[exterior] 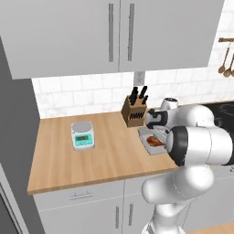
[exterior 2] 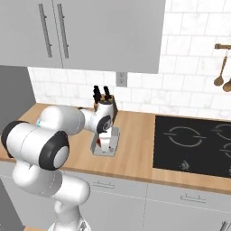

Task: Take the meat container that has the chicken drumstick and place it on the second highest rack of the freezer. Then take the vegetable container that has the squash and lemon wedge and place it on the highest rack of the freezer.

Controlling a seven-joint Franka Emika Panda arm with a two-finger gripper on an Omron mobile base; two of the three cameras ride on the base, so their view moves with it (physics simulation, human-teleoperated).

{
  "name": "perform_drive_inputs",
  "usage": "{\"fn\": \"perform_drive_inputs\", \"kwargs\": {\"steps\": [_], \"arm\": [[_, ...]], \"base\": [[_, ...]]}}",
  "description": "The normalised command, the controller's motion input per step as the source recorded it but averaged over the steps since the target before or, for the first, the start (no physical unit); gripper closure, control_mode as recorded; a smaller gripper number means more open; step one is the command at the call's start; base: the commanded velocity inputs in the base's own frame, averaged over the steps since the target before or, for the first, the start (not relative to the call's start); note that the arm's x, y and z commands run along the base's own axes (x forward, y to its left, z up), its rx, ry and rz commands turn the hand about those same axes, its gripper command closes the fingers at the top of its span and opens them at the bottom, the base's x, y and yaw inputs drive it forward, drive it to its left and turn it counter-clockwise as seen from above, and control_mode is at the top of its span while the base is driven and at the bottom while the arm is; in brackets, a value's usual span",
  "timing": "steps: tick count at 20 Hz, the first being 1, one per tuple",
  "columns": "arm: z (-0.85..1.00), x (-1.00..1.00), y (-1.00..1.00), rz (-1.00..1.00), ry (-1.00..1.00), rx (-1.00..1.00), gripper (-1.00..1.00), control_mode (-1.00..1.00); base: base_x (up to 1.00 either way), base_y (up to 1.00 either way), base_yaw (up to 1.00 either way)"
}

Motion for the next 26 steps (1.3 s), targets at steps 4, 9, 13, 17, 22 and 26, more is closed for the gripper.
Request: {"fn": "perform_drive_inputs", "kwargs": {"steps": [4,9,13,17,22,26], "arm": [[0.26,-0.24,0.00,0.00,-0.20,-0.01,-1.00,-1.00],[-0.03,-0.10,0.07,0.01,-0.03,0.01,-1.00,-1.00],[-0.11,-0.01,0.21,0.00,0.00,0.00,-1.00,-1.00],[-0.08,0.08,0.08,0.00,0.04,0.00,-1.00,-1.00],[-0.26,0.01,0.00,0.00,0.05,0.00,-1.00,-1.00],[-0.29,0.00,0.00,0.00,0.04,0.00,-1.00,-1.00]], "base": [[0.00,0.00,0.00],[0.00,0.00,0.00],[0.00,0.00,0.00],[0.00,0.00,0.00],[0.00,0.00,0.00],[0.00,0.00,0.00]]}}
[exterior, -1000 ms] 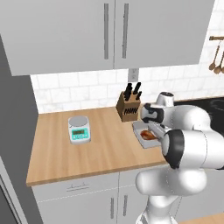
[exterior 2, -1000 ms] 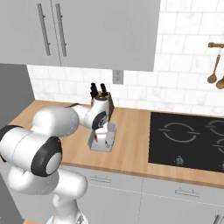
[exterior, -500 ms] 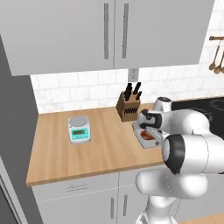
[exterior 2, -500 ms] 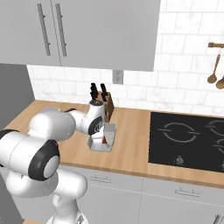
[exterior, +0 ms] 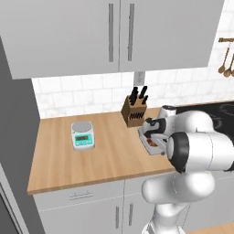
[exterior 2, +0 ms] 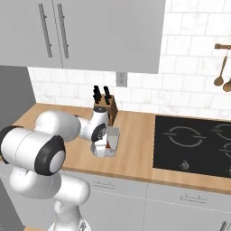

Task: Take the meat container that has the chicken drumstick and place it on the second highest rack of the freezer. Then take the vegetable container that has the squash and lemon wedge and place it on the highest rack of the freezer.

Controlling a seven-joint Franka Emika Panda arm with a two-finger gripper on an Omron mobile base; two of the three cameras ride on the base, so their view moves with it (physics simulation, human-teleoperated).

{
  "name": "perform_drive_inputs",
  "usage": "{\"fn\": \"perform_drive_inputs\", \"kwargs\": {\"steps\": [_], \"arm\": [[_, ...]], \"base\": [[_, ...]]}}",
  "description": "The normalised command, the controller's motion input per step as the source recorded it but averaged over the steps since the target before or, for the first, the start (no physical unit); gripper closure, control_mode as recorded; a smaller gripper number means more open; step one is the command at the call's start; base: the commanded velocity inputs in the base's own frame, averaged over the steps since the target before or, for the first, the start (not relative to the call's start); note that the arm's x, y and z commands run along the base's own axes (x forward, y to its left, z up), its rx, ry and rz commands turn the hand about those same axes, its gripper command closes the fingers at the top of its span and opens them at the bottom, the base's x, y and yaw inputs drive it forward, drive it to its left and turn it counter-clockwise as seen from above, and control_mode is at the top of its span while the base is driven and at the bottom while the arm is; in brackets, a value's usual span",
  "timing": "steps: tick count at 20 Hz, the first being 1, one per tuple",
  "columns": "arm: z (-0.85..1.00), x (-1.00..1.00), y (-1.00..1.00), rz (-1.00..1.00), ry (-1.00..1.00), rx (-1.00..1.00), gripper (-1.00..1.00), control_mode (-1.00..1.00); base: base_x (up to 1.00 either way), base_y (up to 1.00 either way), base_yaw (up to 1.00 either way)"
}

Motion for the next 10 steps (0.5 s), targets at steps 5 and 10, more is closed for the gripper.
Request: {"fn": "perform_drive_inputs", "kwargs": {"steps": [5,10], "arm": [[-0.12,0.00,0.00,0.00,0.02,0.00,1.00,-1.00],[0.00,0.00,0.00,0.00,0.00,0.00,1.00,-1.00]], "base": [[0.00,0.00,0.00],[0.00,0.00,0.00]]}}
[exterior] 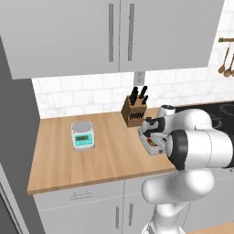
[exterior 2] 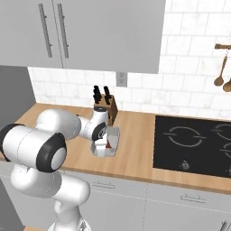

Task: Take the meat container that has the chicken drumstick and place it on the second highest rack of the freezer. Then take the vegetable container that has the squash and lemon wedge and place it on the highest rack of the freezer.

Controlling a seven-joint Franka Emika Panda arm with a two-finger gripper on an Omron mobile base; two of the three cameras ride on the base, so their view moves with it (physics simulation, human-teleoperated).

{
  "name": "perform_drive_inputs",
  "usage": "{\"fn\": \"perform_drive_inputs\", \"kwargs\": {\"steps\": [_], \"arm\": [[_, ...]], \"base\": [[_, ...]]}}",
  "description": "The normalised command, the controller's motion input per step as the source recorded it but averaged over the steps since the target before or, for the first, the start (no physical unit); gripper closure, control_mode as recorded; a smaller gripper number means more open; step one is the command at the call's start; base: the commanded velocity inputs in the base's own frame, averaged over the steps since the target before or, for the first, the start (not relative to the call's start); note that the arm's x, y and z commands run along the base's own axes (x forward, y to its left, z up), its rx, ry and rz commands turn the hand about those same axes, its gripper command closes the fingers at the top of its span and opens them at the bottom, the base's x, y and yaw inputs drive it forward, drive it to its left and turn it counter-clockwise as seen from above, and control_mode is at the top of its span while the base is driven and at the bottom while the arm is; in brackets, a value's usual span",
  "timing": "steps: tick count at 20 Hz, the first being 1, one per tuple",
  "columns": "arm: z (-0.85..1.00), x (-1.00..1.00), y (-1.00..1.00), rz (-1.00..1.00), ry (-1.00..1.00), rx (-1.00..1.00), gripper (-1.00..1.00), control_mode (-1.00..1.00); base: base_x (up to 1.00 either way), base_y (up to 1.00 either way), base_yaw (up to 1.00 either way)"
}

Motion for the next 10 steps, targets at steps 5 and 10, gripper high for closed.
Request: {"fn": "perform_drive_inputs", "kwargs": {"steps": [5,10], "arm": [[0.00,0.00,0.00,0.00,0.00,0.00,1.00,-1.00],[0.17,-0.29,0.09,0.00,-0.09,0.00,1.00,-1.00]], "base": [[0.00,0.00,0.00],[0.00,0.00,0.00]]}}
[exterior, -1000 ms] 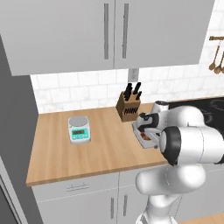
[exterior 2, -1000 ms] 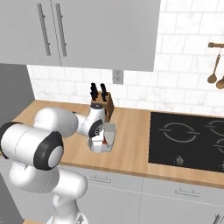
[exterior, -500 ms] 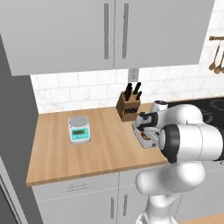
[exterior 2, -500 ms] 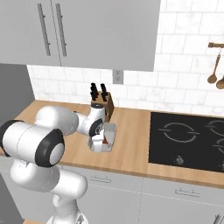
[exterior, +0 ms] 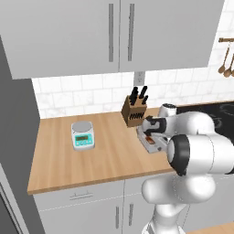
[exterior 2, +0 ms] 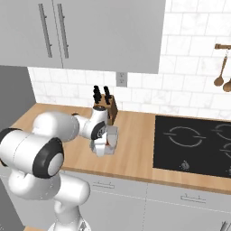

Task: Take the meat container that has the chicken drumstick and place it on the second highest rack of the freezer. Then take the vegetable container that has the squash and lemon wedge and place it on the highest rack of the freezer.

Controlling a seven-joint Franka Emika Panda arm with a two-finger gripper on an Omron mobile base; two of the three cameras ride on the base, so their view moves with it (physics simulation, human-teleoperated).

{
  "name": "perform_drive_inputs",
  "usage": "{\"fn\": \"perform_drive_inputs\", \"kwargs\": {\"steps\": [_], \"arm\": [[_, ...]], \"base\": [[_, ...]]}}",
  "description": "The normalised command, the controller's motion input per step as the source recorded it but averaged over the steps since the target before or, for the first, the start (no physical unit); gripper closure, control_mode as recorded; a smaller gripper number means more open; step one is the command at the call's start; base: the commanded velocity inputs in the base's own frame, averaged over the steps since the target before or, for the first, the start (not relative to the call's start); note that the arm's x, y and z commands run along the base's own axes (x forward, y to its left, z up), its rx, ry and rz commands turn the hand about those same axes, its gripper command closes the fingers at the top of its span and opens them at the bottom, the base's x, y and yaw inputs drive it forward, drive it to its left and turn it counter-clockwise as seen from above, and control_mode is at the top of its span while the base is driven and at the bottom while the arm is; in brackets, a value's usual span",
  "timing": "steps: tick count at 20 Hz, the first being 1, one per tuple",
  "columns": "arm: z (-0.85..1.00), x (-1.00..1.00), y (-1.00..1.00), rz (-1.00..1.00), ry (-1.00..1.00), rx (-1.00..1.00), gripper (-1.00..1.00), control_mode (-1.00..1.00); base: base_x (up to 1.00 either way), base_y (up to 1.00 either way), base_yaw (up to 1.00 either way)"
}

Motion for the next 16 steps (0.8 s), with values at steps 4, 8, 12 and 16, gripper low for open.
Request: {"fn": "perform_drive_inputs", "kwargs": {"steps": [4,8,12,16], "arm": [[1.00,-0.72,0.38,0.00,-0.27,-0.01,1.00,-1.00],[1.00,-0.79,0.47,-0.02,-0.24,0.00,1.00,-1.00],[0.49,-0.94,0.54,0.00,-0.16,-0.03,1.00,-1.00],[0.00,0.00,0.00,0.00,0.00,0.00,1.00,1.00]], "base": [[0.00,0.00,0.00],[0.00,0.00,0.00],[0.00,0.00,0.00],[-1.00,0.52,0.04]]}}
